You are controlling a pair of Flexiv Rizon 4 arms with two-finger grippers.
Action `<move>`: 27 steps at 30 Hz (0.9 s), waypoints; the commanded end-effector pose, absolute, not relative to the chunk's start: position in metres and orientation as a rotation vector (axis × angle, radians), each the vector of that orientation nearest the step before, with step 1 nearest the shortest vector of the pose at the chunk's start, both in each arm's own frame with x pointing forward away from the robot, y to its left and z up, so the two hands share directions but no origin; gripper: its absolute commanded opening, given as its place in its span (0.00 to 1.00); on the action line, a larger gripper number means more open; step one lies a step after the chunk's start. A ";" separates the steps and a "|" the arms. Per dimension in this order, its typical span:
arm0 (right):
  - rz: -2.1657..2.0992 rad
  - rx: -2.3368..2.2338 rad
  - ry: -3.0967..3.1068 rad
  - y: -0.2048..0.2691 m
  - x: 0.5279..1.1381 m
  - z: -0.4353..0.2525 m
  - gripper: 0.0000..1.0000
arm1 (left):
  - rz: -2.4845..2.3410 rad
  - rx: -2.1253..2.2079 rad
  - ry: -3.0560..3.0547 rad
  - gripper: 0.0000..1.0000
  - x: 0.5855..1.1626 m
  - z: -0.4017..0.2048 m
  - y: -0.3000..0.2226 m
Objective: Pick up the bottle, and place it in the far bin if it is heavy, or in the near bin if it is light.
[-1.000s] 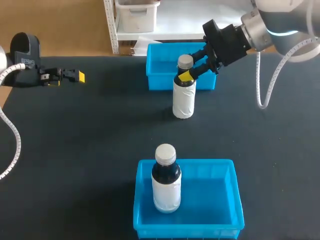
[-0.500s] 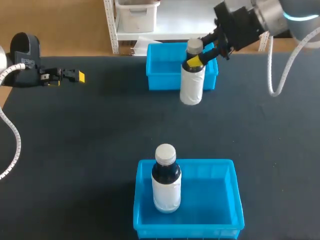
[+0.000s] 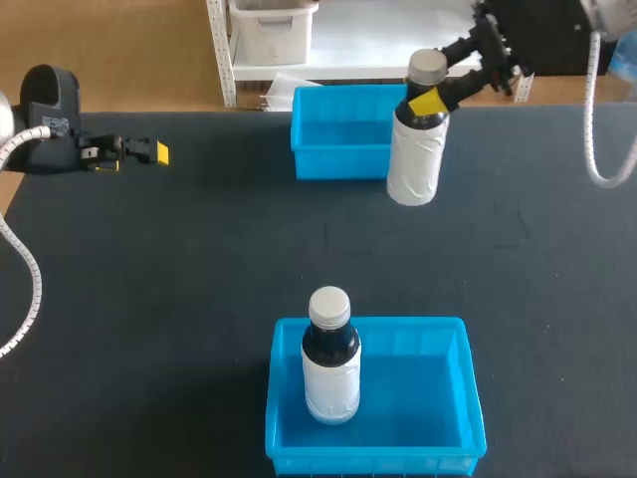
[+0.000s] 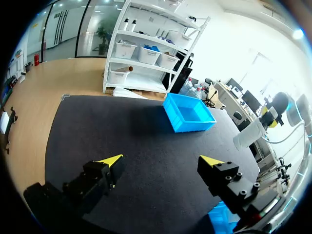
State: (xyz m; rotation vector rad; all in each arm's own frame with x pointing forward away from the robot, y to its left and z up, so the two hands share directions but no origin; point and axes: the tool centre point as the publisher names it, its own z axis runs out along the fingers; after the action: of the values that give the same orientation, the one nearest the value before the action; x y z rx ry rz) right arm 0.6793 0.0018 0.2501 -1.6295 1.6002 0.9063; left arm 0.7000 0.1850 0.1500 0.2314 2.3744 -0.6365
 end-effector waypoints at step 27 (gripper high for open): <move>0.749 -1.536 1.613 0.009 0.444 0.238 0.00 | -0.636 0.231 2.374 1.00 0.700 0.150 0.185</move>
State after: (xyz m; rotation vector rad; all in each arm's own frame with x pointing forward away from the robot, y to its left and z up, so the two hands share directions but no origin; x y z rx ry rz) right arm 0.4586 0.0124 0.2438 -1.7052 1.5721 0.9681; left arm 0.7000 0.1850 0.1500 0.2314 2.3744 -0.6365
